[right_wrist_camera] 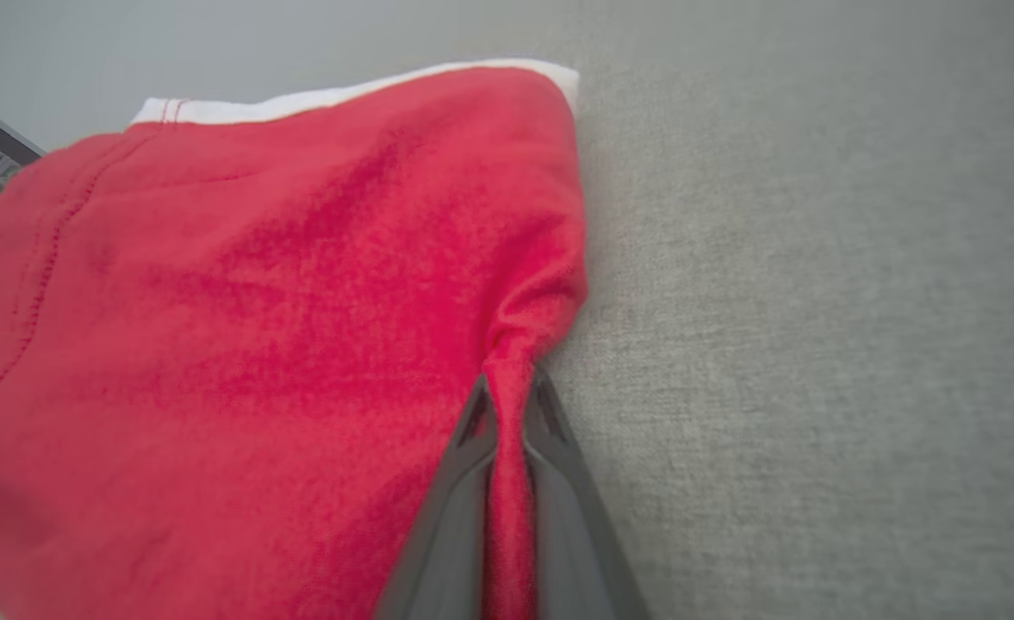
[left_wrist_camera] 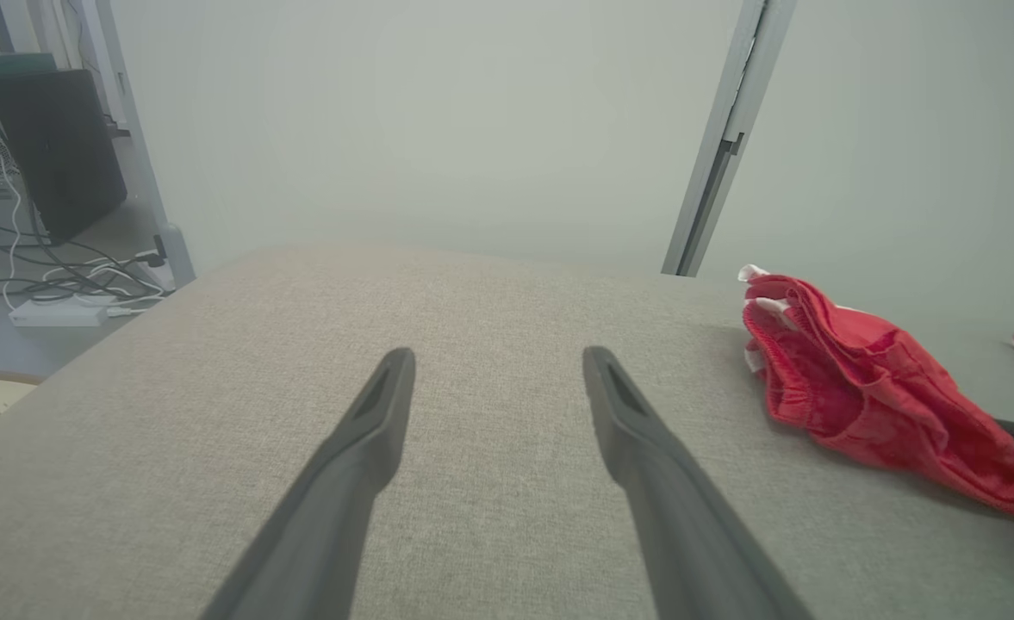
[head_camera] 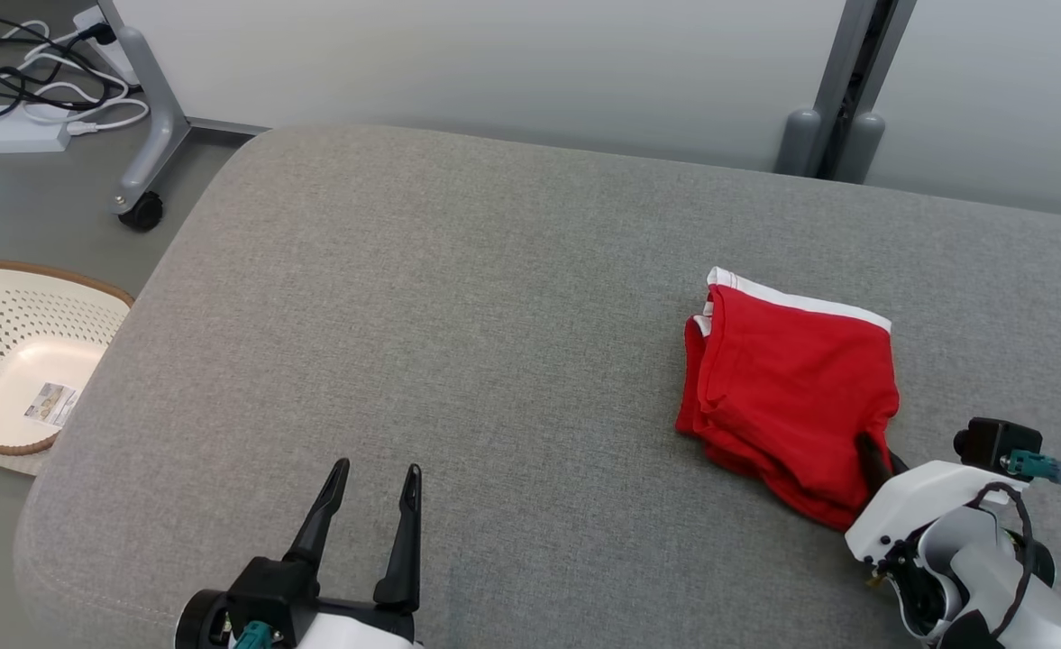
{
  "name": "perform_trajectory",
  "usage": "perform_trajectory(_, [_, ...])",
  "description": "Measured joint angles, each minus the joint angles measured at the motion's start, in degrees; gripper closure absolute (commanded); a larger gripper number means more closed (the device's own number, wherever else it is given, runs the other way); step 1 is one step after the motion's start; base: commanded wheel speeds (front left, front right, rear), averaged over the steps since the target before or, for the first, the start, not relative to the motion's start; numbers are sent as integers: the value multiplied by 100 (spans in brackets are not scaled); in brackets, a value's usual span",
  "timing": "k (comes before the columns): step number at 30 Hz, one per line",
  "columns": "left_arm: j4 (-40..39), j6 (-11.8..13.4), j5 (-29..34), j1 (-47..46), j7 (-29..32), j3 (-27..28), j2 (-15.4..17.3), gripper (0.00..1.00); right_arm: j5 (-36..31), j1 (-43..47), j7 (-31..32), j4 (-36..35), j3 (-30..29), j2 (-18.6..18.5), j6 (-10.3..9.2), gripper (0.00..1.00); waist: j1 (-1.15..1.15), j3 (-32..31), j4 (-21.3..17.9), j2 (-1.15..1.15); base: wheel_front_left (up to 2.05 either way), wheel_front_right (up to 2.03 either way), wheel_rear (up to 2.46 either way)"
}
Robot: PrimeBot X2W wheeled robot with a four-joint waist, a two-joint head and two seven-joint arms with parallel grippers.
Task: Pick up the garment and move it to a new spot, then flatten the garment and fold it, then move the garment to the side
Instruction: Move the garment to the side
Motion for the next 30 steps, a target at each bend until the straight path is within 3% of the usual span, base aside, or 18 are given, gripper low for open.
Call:
perform_trajectory(10, [-229,-25,3,-92,0,-8,0,0,-728,-565,-212,-101,581,-313,0,100,0,99,-221,0,0,0,0])
perform_trajectory(17, [-419,-27,0,-231,1,-11,1,0,-1519,-812,-231,-431,264,-458,0,100,0,270,-535,0,0,0,0])
perform_trajectory(30, [-385,-105,111,-658,0,-19,-1,0,-2254,-923,-236,-757,-209,-259,0,100,0,661,-1560,0,0,0,0])
